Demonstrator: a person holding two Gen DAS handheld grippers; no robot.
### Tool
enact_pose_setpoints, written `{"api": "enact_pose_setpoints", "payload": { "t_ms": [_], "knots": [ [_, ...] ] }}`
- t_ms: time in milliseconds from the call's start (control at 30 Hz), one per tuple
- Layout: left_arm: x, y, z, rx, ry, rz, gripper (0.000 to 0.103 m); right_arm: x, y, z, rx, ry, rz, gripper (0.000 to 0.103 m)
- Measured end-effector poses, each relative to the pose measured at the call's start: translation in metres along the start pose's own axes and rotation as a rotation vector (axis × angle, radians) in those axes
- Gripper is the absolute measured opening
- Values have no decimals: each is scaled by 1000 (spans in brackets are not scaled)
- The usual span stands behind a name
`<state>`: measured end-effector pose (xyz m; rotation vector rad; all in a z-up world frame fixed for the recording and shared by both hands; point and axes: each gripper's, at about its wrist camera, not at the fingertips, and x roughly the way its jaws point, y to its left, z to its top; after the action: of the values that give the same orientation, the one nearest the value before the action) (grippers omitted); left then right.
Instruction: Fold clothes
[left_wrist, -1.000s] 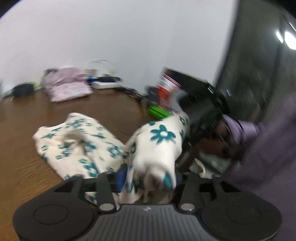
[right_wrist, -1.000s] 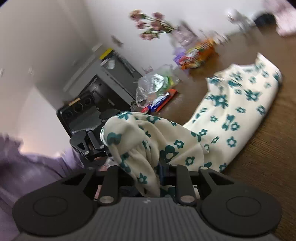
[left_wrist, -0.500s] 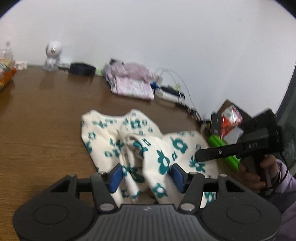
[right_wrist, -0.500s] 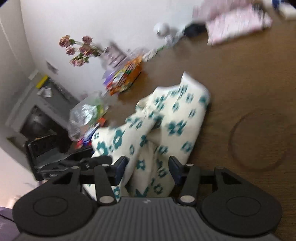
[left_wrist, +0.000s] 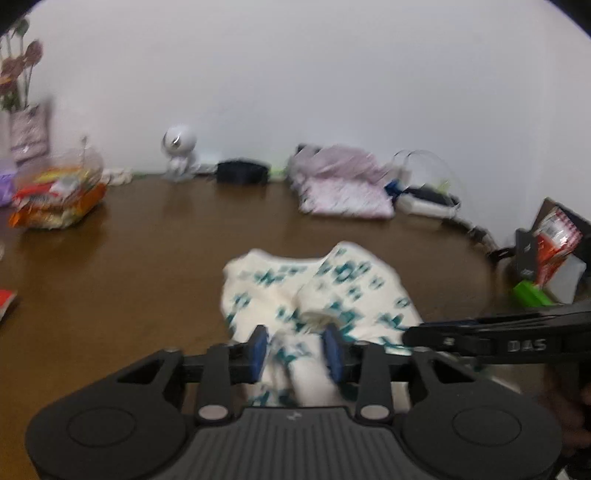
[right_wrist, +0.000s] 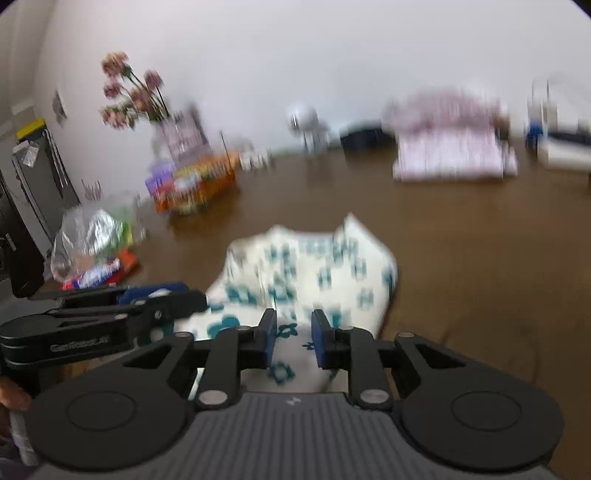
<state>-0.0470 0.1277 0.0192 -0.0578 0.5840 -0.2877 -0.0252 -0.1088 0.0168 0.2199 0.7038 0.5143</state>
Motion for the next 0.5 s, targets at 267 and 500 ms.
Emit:
{"api": "enact_pose_setpoints", "payload": {
  "t_ms": [267,500],
  "knots": [
    [-29,12,-1,-109,-37,-49,42,-27,1,-2,-21,-48,19,23],
    [-15,10,-17,-82,-28,-10,51,-4,2,-10,-44,-31,17,30]
  ]
}}
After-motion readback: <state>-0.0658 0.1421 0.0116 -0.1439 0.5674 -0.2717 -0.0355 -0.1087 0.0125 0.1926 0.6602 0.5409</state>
